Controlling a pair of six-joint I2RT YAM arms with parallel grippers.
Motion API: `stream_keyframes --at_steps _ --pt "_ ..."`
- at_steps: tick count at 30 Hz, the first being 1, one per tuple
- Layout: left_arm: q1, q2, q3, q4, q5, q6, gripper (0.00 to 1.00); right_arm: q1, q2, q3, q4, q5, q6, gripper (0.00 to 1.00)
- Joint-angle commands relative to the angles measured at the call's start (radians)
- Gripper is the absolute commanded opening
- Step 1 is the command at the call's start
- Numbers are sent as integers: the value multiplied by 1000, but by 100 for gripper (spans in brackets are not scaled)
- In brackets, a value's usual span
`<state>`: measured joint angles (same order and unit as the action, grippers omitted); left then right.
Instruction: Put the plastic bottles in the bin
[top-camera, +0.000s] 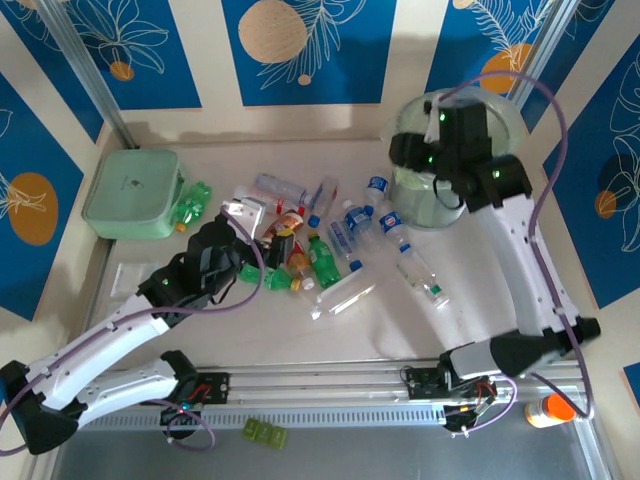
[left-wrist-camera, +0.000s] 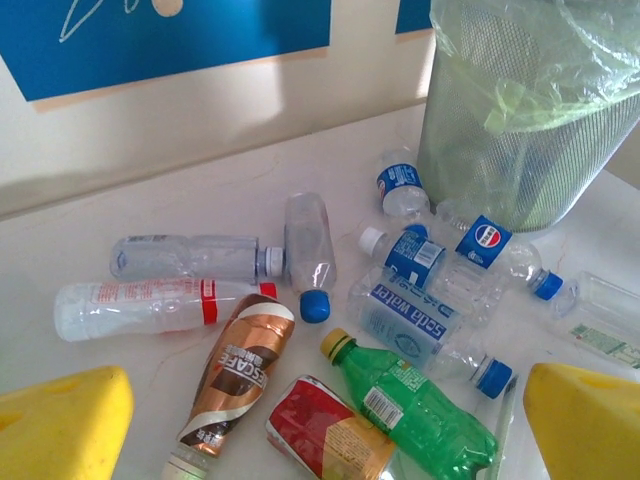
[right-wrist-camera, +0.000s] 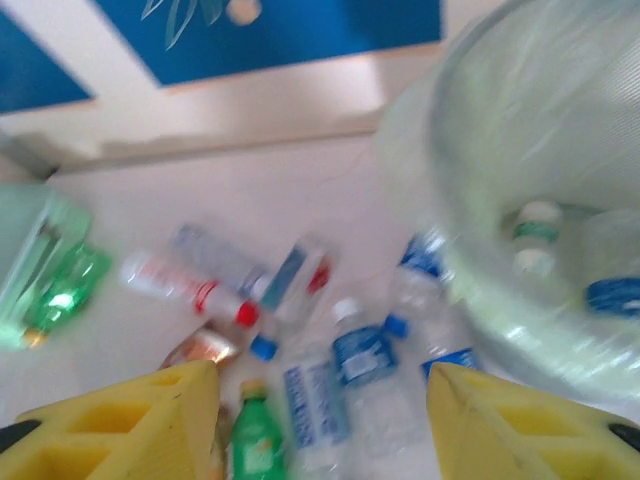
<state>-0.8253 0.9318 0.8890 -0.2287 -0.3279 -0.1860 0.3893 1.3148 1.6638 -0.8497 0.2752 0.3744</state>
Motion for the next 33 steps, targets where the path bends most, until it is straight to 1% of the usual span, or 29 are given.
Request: stream_keyframes --at_steps 1,6,10,11,12,14,15,16,18,20,22,25,27,30,32,33 --pt "-9 19 43 -44 21 -26 100 110 -91 -132 87 -20 41 57" --pt "-5 60 129 -151 24 -66 99 271 -176 -270 68 74 50 56" --pt "31 141 218 -266 62 -111 99 342 -237 -372 83 87 41 57" --pt "52 169 244 -305 75 -126 100 369 -246 -393 80 129 46 58" --pt "84 197 268 -337 100 -146 100 414 -254 -412 73 214 55 58" --pt "157 241 299 -373 183 -180 100 517 -269 -464 95 352 37 59" --pt "196 263 309 -383 219 -196 100 558 -275 -487 105 403 30 59" --pt "225 283 320 -394 236 -212 100 574 -274 -499 99 434 41 59" --pt "290 333 353 -420 244 -242 100 566 -260 -505 76 402 58 58" --pt "338 374 384 -428 240 -247 99 569 -260 -521 89 367 41 58" --pt "370 413 416 -437 190 -247 99 567 -272 -540 118 329 28 58" --pt "403 493 469 -456 9 -247 99 526 -289 -553 132 270 30 58" --pt "429 578 525 -467 -71 -226 99 468 -304 -570 149 193 37 58" --pt "468 689 591 -455 -131 -184 100 393 -329 -594 171 97 37 58" --pt "509 754 624 -442 -118 -156 100 358 -338 -600 176 53 35 58" --pt "533 797 658 -461 -120 -147 100 346 -340 -602 177 35 36 58"
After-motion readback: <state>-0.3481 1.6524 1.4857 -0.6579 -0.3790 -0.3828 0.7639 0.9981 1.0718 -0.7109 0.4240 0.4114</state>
